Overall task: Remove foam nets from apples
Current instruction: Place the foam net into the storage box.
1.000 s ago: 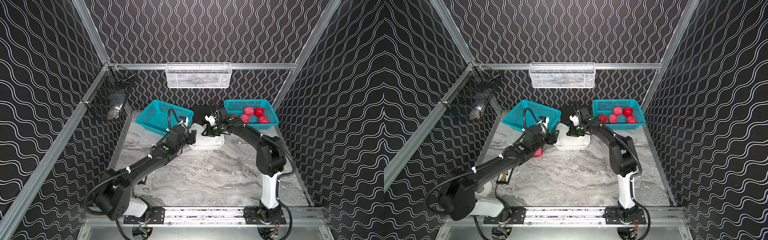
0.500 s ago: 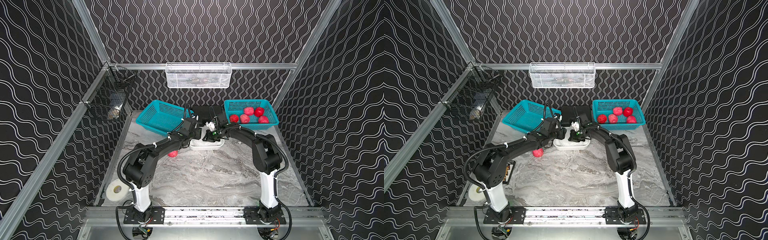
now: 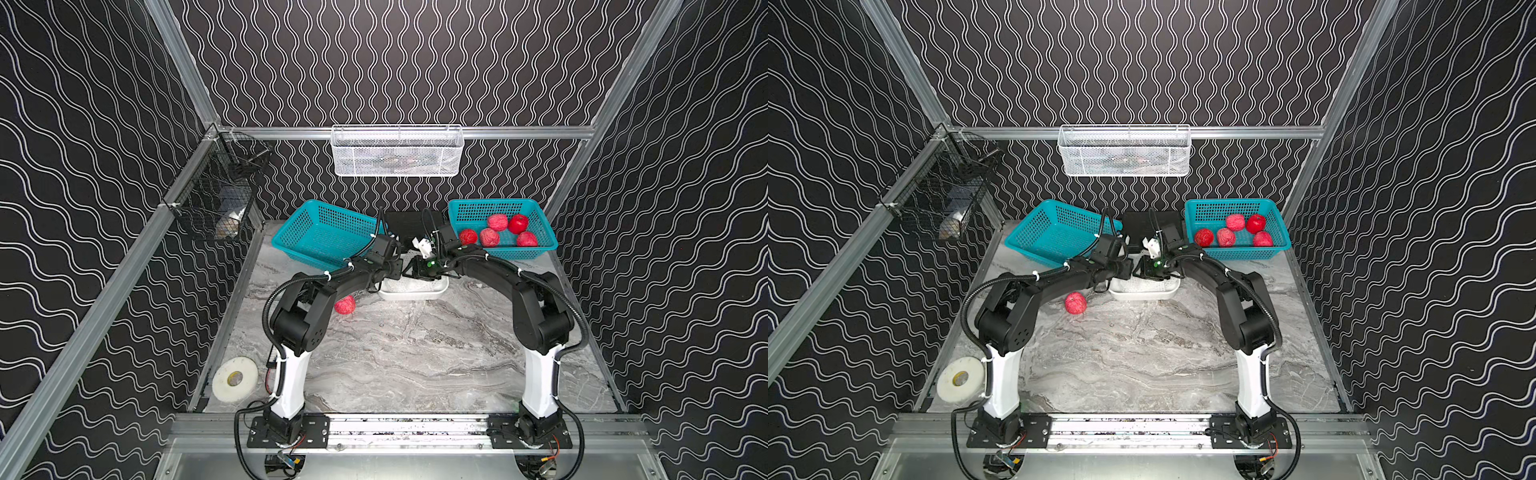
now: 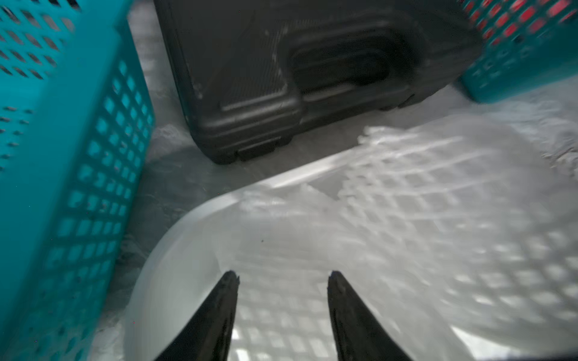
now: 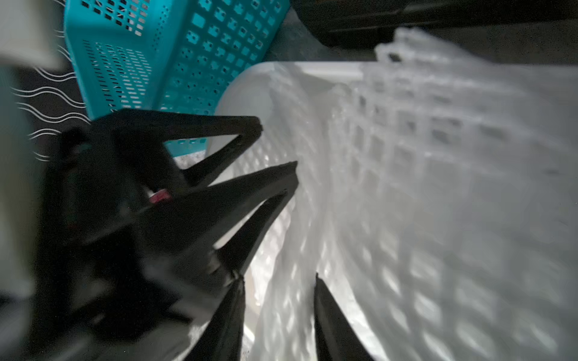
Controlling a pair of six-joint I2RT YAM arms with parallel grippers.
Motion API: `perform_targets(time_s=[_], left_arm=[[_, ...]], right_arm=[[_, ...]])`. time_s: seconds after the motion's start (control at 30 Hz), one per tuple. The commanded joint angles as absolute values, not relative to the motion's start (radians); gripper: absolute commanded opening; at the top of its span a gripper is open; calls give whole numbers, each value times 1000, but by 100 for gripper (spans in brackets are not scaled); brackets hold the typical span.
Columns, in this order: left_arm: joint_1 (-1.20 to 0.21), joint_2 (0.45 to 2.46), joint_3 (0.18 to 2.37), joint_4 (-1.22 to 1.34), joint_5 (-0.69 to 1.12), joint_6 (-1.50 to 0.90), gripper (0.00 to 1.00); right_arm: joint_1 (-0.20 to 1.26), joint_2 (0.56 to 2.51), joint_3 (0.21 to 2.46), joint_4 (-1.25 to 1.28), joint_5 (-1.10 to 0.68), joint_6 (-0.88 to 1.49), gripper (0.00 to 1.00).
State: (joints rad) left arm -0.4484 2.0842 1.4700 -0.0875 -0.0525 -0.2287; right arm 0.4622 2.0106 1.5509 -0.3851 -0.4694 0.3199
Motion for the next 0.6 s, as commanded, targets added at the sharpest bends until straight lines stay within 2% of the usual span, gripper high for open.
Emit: perform_targets(time_s=[0.0,0.1,0.3,0.47,0.57], left_arm=[[-448,2112,1499,-137,-43,-200,52],[-448,2131,1518,-154,-40,-195,54],[-447,2170,1551,-185,-31,-185,56],[-448,2202,1579,-206,-28,-186,57],[-449,2200,1575,-204,-38,-185,58]], right_arm=[[462,1923,1525,-309,-494,294,61],[462,1840,1483,-285,-513,290,100],[462,1611,1308,-149,-481,308,100],[462,1443,1102,35,-345,325,100],[461,1395,1020,127,-184,437,100]])
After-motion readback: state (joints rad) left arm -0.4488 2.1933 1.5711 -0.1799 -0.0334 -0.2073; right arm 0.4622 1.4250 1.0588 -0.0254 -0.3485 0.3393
